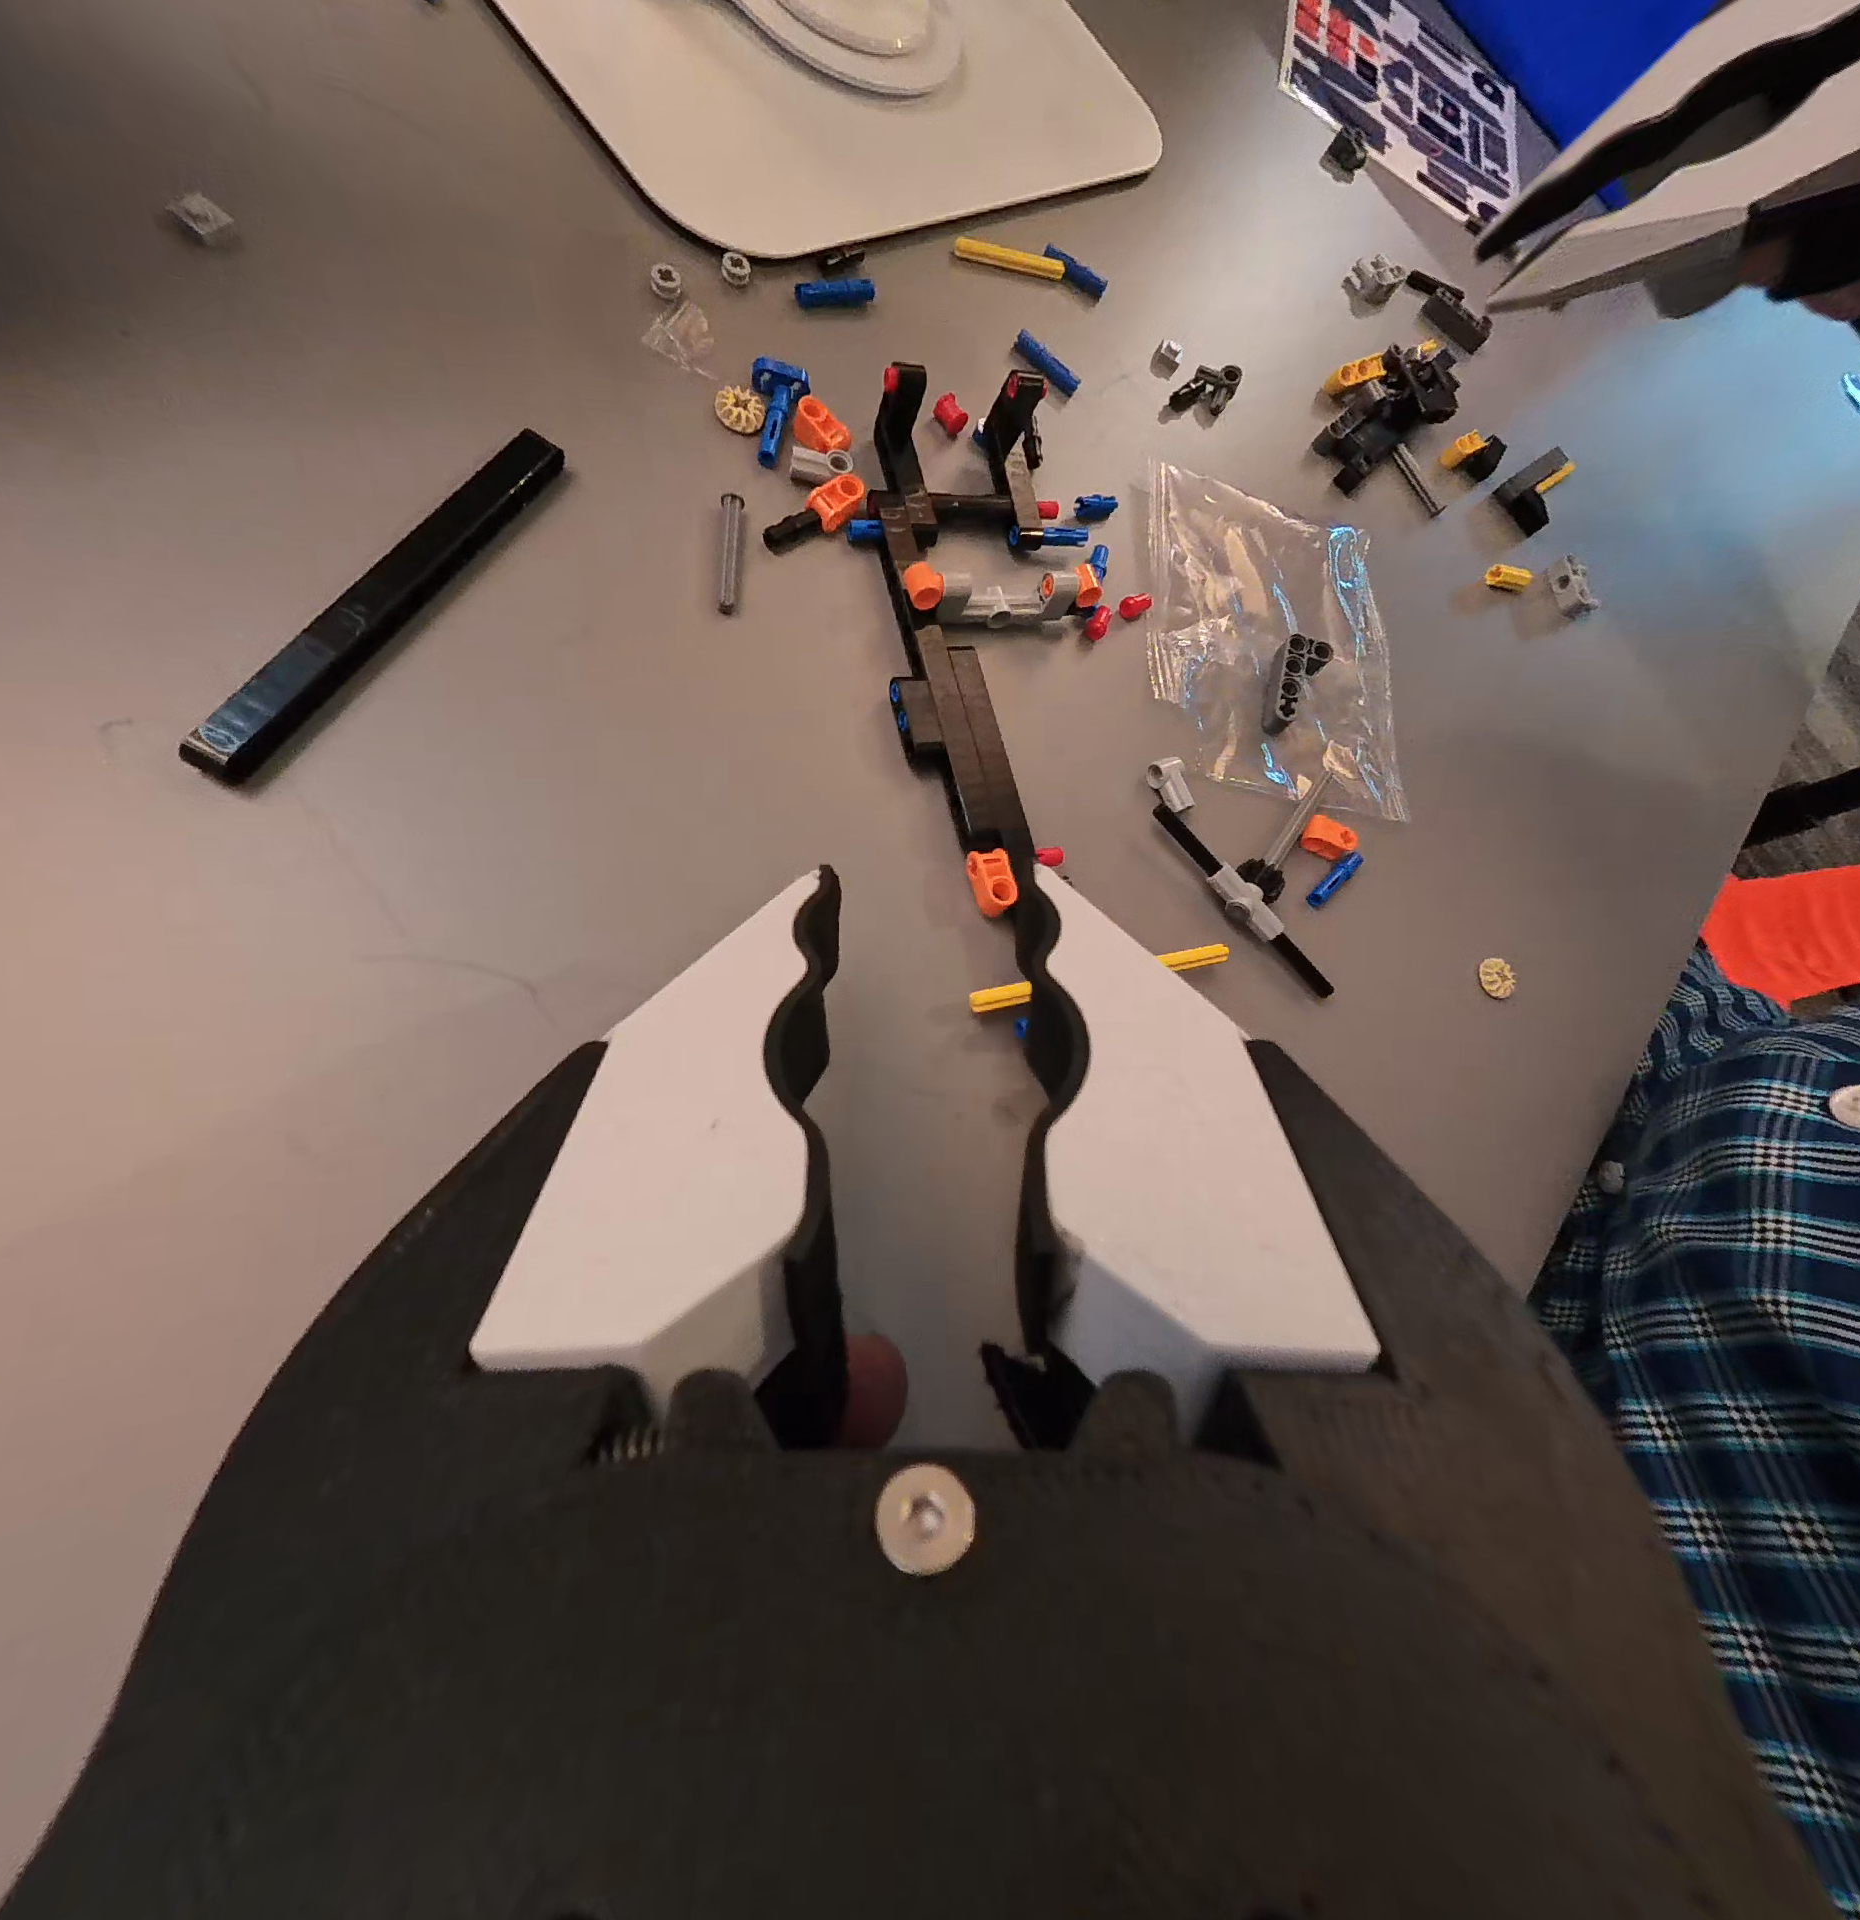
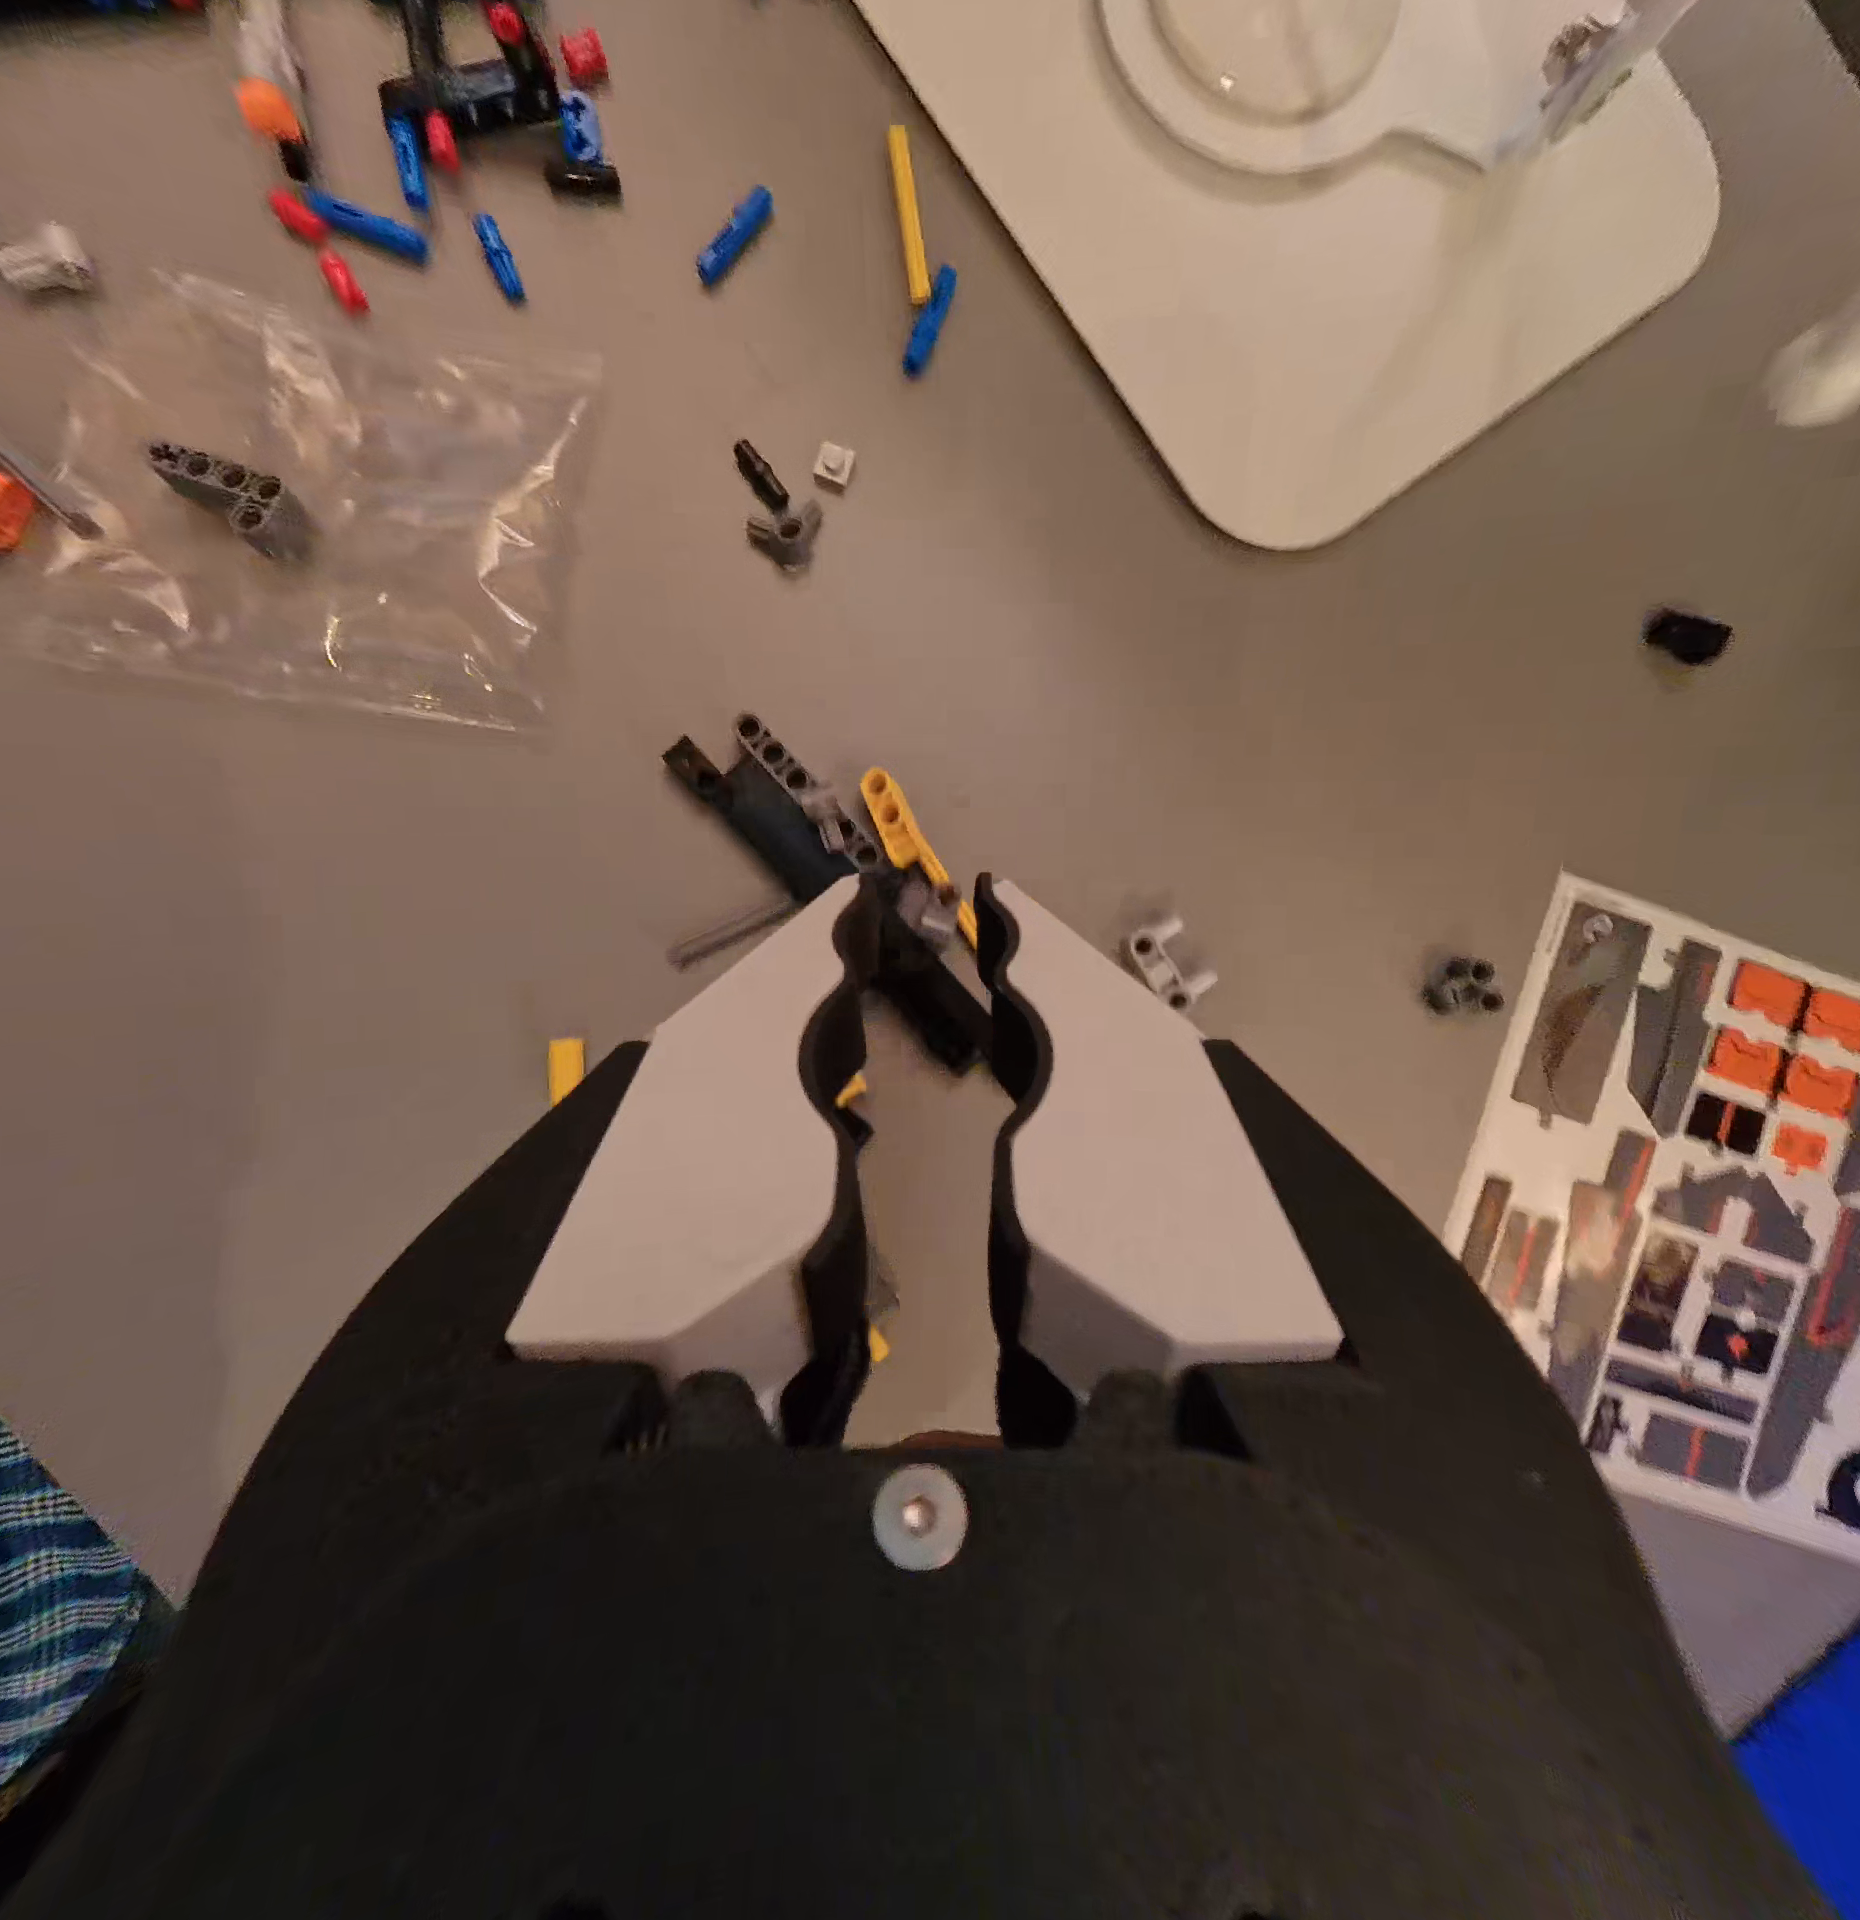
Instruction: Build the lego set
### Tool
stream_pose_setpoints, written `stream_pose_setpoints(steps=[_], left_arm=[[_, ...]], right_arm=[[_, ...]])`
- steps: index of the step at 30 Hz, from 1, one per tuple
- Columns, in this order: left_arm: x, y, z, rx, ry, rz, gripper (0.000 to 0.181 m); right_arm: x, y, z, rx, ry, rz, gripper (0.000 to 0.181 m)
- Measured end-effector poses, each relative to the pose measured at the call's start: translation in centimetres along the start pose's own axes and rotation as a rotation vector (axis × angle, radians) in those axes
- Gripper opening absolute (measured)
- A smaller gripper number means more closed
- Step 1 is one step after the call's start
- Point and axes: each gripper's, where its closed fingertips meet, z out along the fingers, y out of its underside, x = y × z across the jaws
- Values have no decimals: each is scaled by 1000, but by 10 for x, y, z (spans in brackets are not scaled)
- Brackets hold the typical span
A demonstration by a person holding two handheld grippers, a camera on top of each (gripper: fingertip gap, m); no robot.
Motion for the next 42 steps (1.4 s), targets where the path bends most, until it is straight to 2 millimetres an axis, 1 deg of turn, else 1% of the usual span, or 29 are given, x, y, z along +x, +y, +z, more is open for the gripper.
stream_pose_setpoints(steps=[2,4,7,11,16,20,22,26,29,32,35,37,40,42], left_arm=[[0,0,2,-4,-1,1,32],[1,0,2,-4,0,5,32],[2,0,1,-2,-4,12,32],[-1,-1,1,8,1,-2,32],[0,-2,3,12,10,0,32],[0,-6,-1,33,17,-5,32],[3,-7,-2,45,40,-10,34],[7,-12,-4,68,47,12,34],[13,-20,-6,98,64,24,34],[23,-28,-7,140,85,43,36],[36,-38,-5,179,93,84,39],[39,-43,-4,195,63,128,43],[43,-53,-6,224,20,203,50],[50,-65,-9,265,12,244,51]], right_arm=[[-2,0,14,-47,-16,-49,15],[-4,1,28,-75,-48,-60,15],[-8,3,39,-93,-98,-62,16],[-7,3,42,-81,-125,-36,6],[-7,0,43,-70,-130,-33,5],[-7,-10,39,-17,-125,-19,4],[-9,-21,35,35,-135,-2,5],[-19,-49,20,151,-143,15,5],[-33,-72,10,218,-152,-2,5],[-56,-96,2,284,-195,-16,5],[-85,-125,-6,369,-306,20,5],[-103,-141,-8,412,-385,56,5],[-122,-161,-9,474,-518,171,5],[-128,-172,-12,525,-629,295,5]])
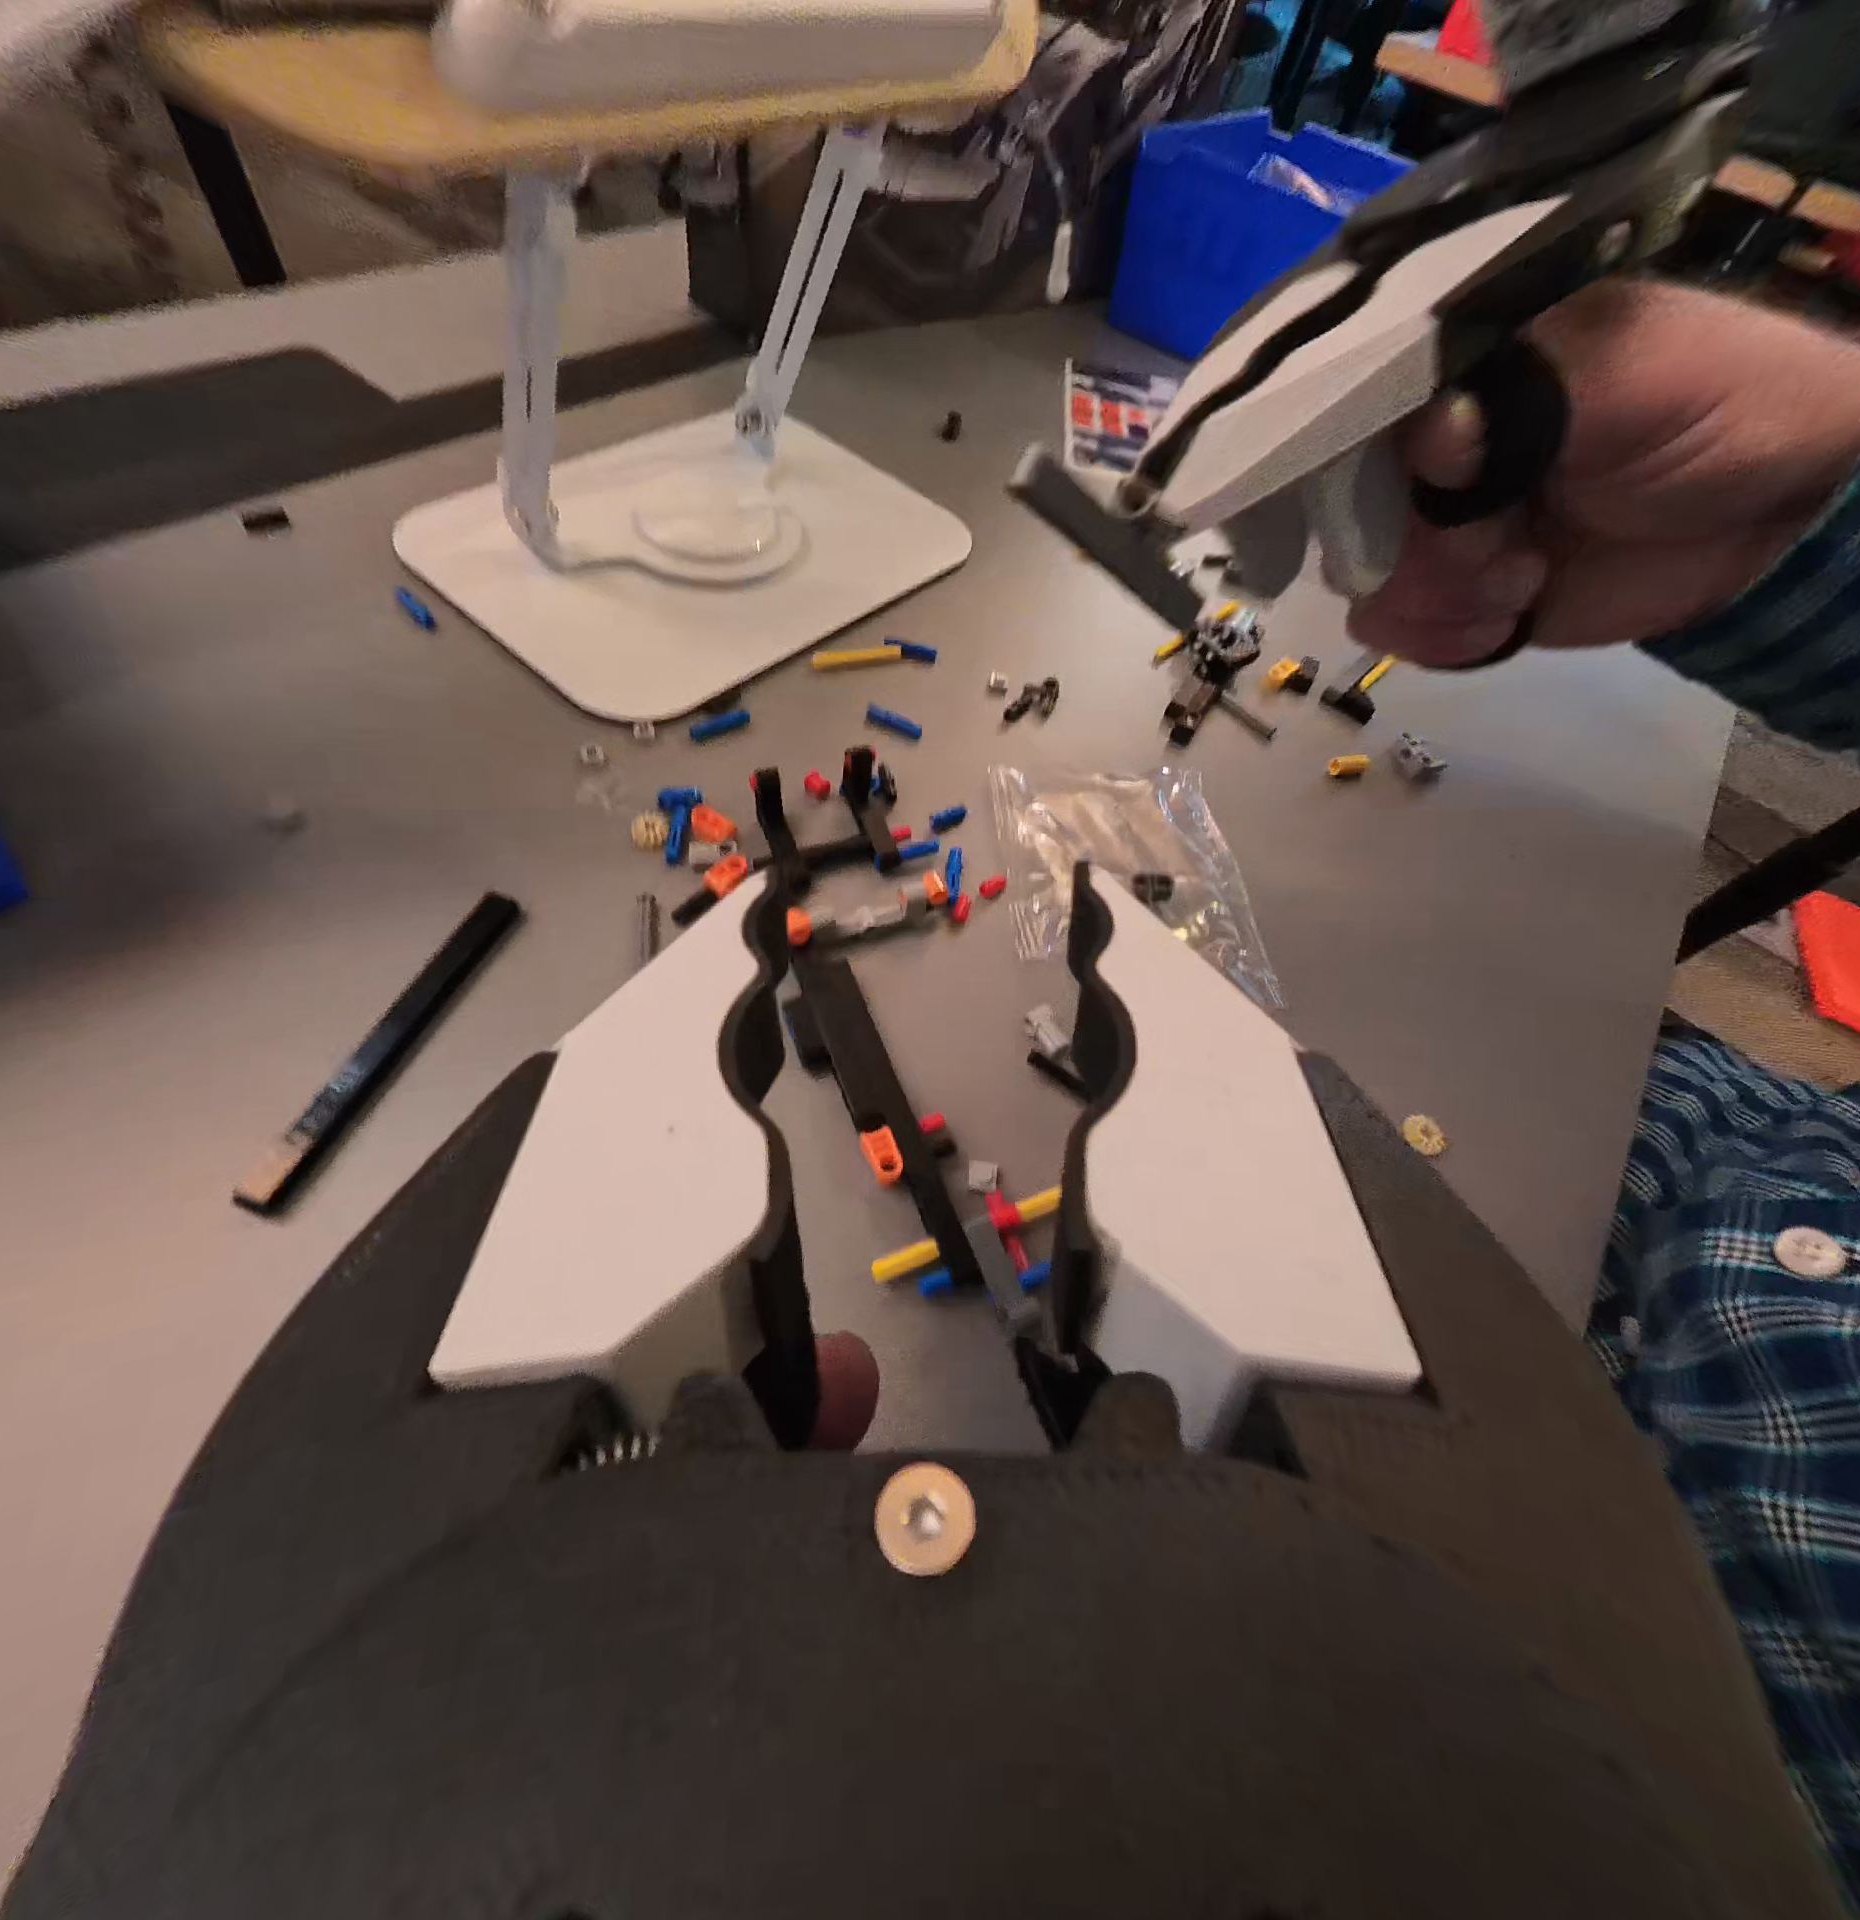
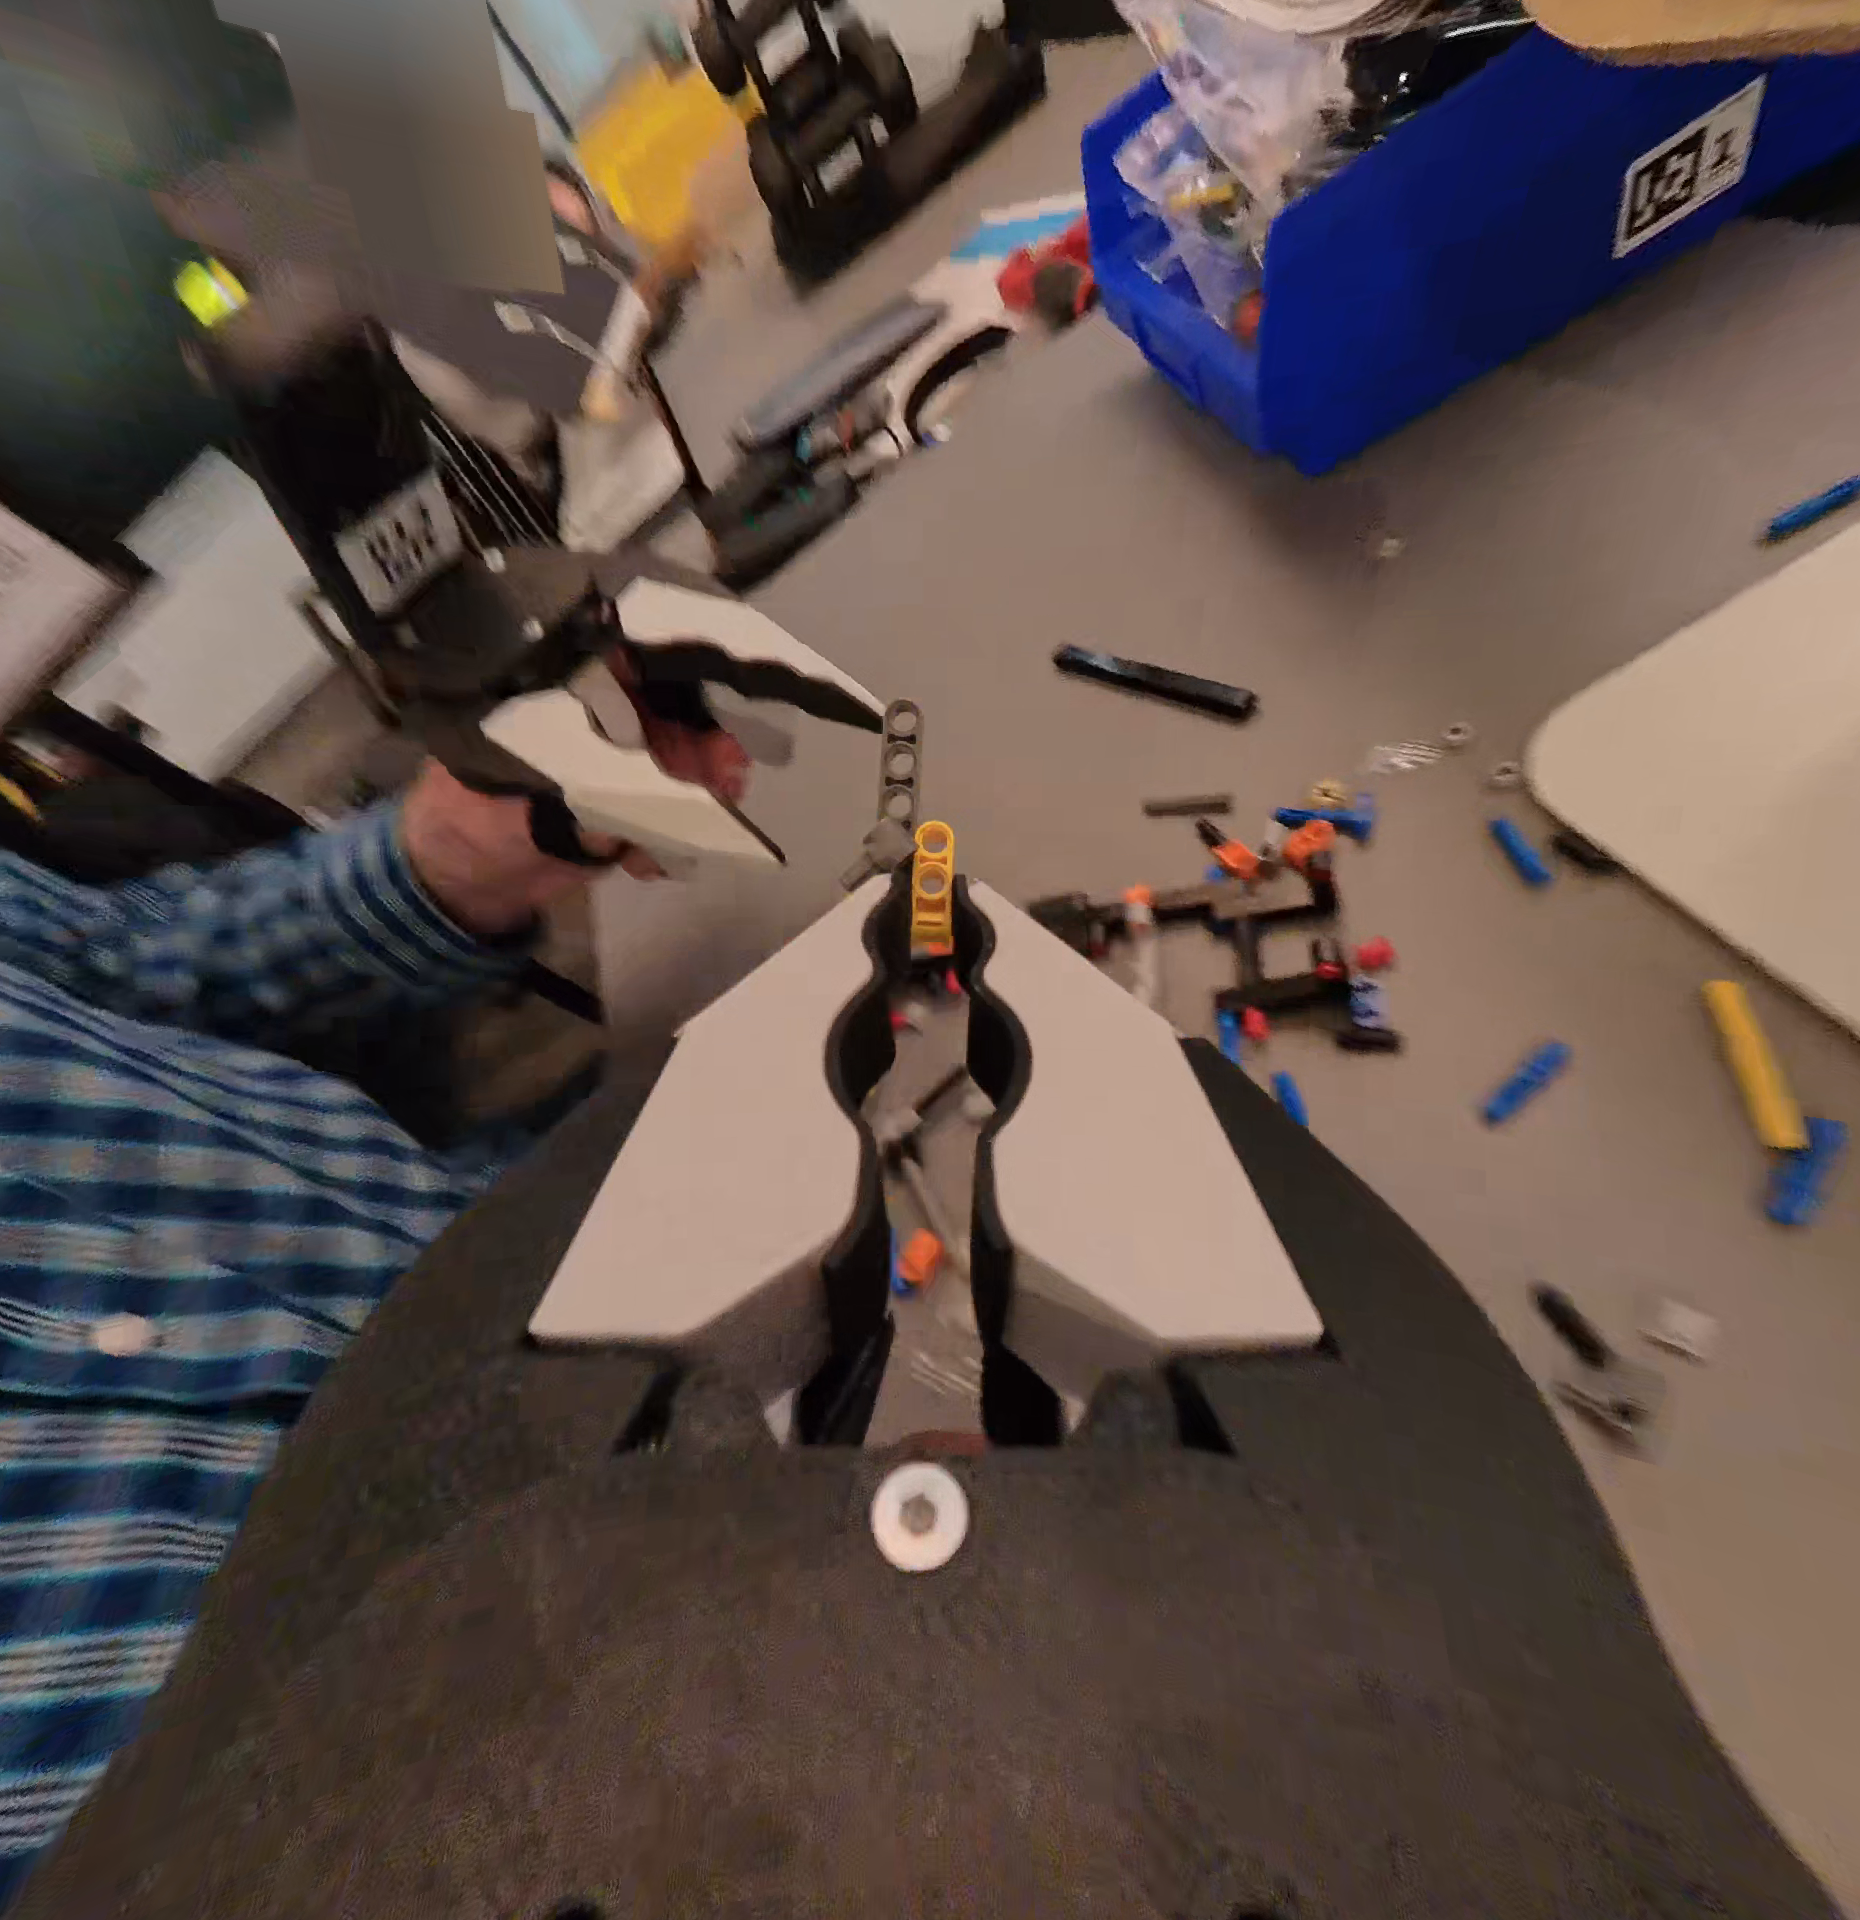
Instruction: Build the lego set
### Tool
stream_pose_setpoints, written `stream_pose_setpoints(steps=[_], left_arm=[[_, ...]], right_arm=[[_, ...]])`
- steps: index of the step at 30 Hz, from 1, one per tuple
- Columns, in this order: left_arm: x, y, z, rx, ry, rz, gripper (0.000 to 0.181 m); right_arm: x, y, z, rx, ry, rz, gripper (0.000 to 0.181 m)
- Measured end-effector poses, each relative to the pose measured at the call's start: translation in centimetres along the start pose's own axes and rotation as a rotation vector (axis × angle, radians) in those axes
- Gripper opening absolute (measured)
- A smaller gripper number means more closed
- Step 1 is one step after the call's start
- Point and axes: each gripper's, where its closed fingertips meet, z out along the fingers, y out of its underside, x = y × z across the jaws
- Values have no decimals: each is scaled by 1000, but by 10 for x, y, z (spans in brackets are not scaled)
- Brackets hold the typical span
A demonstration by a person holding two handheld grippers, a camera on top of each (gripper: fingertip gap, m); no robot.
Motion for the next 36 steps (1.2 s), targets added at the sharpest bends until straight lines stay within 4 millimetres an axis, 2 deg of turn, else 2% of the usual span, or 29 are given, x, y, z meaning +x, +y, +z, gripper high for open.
stream_pose_setpoints(steps=[6,12,14,17,22,27,32,36], left_arm=[[17,-26,12,40,-38,202,66],[25,-30,34,-19,-104,414,89],[23,-24,43,-61,-128,462,97],[17,-13,50,-116,-167,516,94],[4,5,49,-165,-185,520,62],[-23,25,45,-212,-204,467,62],[-54,40,32,-208,-180,312,61],[-70,77,25,-397,-129,248,61]], right_arm=[[-6,-5,10,86,-104,173,5],[-7,3,20,61,-93,203,5],[-11,7,24,54,-102,212,5],[-15,15,34,28,-96,215,5],[-11,26,53,-24,-55,199,5],[6,30,80,-84,14,165,5],[24,33,104,-161,74,55,5],[26,32,116,-203,92,-2,5]])
